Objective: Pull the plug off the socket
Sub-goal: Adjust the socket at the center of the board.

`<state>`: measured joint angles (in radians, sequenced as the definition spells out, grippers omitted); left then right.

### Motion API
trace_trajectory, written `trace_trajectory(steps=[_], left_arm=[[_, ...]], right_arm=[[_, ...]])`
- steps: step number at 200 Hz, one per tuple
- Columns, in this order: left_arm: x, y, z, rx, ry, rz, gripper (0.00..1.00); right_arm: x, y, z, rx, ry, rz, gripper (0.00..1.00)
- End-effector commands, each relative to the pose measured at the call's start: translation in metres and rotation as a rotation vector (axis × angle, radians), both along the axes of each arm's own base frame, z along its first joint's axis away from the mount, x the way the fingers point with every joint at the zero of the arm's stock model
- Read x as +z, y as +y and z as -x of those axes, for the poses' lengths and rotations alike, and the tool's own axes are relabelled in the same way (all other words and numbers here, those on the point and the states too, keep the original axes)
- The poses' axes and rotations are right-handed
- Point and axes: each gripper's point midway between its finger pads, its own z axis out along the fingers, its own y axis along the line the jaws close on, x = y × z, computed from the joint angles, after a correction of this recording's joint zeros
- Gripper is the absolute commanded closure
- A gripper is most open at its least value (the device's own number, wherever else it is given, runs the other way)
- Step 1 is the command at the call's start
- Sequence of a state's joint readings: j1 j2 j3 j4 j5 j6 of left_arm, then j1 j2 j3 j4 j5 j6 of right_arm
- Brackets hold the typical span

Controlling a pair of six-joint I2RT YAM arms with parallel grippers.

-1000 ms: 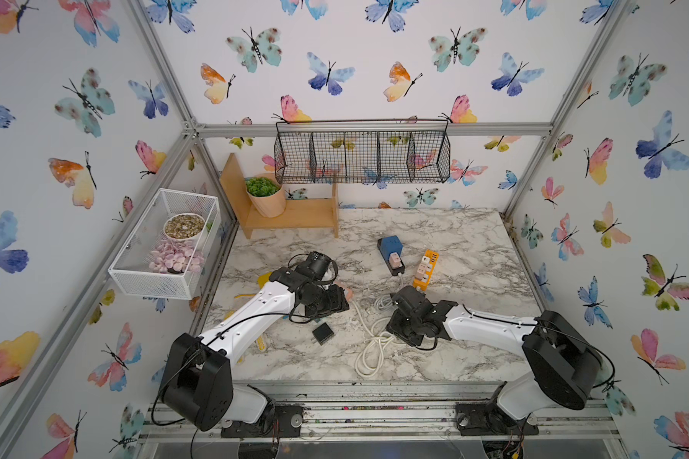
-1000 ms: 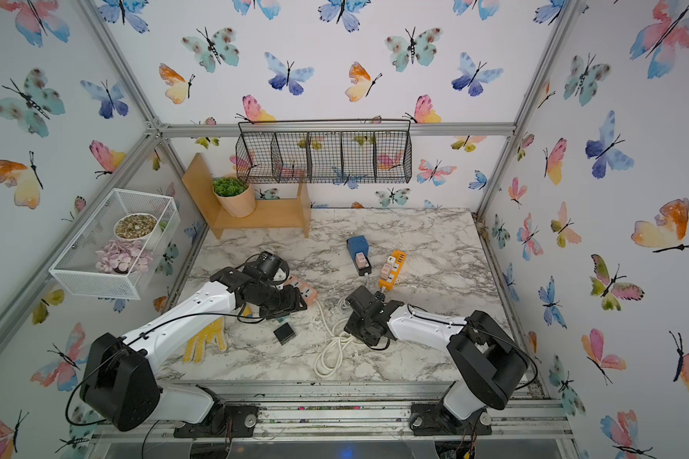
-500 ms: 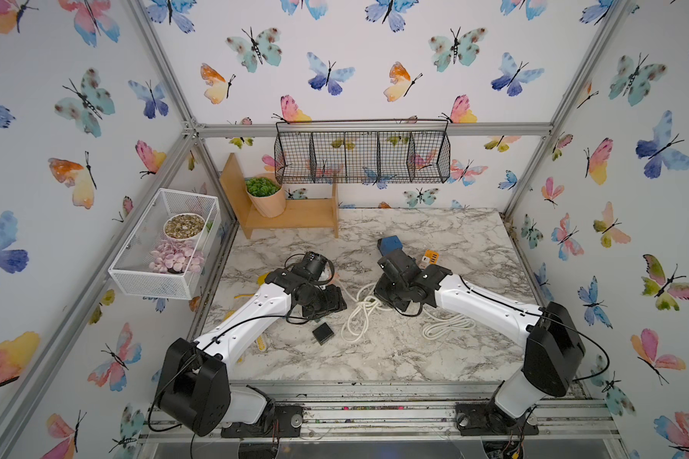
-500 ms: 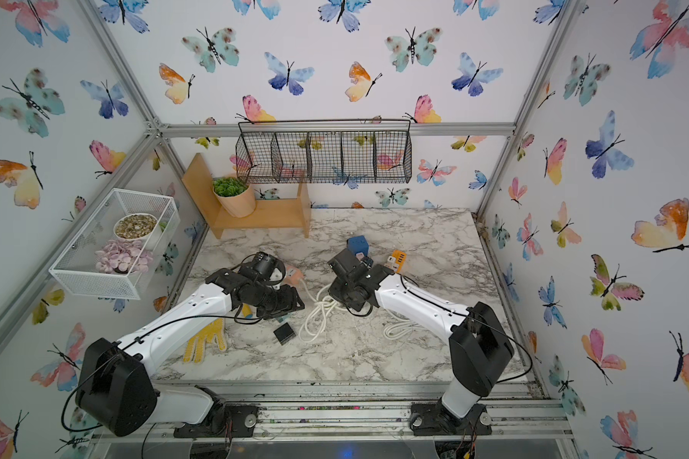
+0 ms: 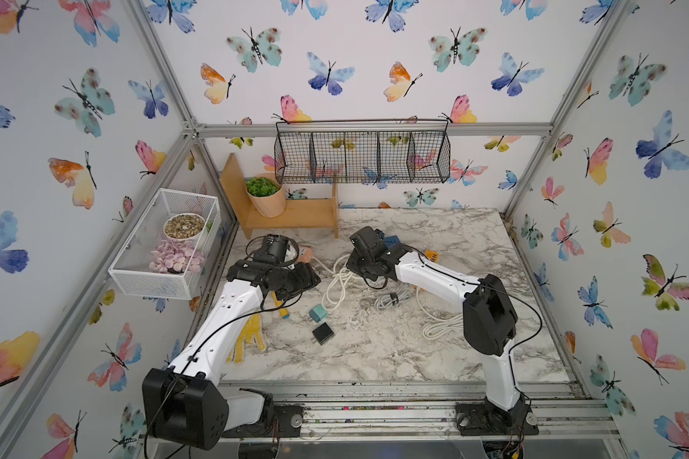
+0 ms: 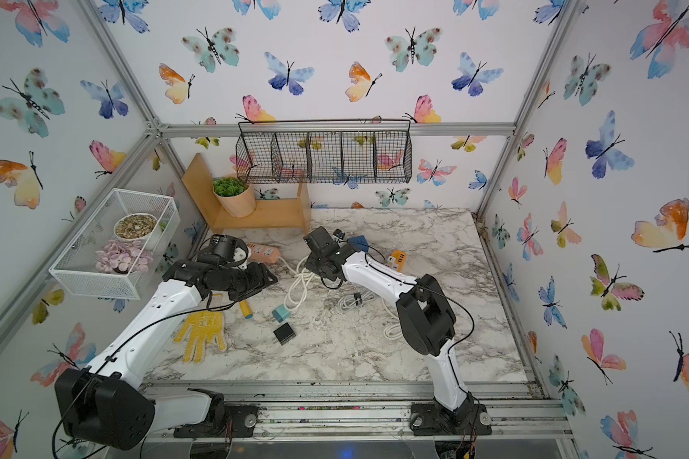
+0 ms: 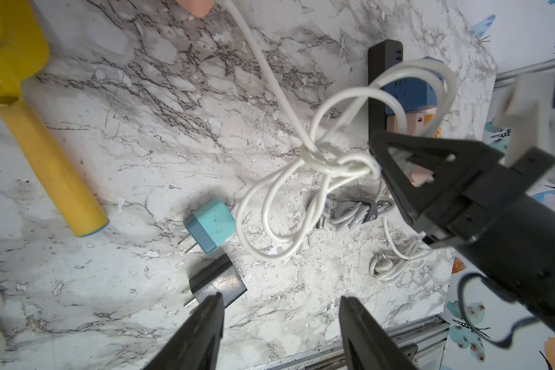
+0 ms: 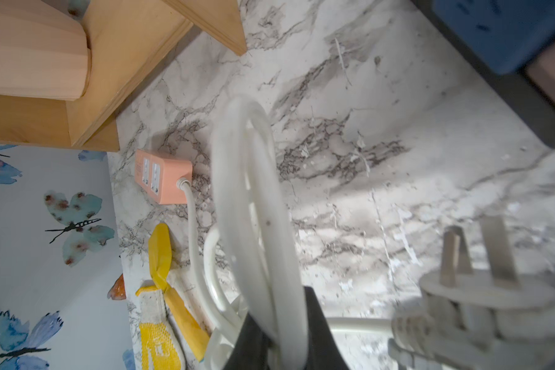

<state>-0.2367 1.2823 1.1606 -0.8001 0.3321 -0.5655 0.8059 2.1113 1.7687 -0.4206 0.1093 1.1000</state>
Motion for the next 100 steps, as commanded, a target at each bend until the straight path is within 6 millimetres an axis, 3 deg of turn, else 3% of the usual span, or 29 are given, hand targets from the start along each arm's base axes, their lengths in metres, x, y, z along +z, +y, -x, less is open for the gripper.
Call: trace_trajectory(steps=[1, 57, 74, 100], left_arm=[[0.001, -0.007, 0.008, -0.003, 0.017, 0.062, 0.37], [-0.002, -0.011, 0.006, -0.007, 0.013, 0.085, 0.37], [-0.003, -0.010, 0.005, -0.015, 0.004, 0.077, 0.34], [0.001, -0.010, 0.002, -0.021, -0.030, 0.070, 0.32]], right_arm=[[0.030, 0.020, -0.042, 0.011, -0.142, -0.117, 0.98], [-0.031, 0.046, -0.052, 0.064, -0.041, -0.110, 0.96], [-0.044, 0.045, -0.051, 0.063, -0.016, -0.094, 0.89], [-0.056, 0.043, -0.048, 0.071, 0.030, -0.055, 0.69]])
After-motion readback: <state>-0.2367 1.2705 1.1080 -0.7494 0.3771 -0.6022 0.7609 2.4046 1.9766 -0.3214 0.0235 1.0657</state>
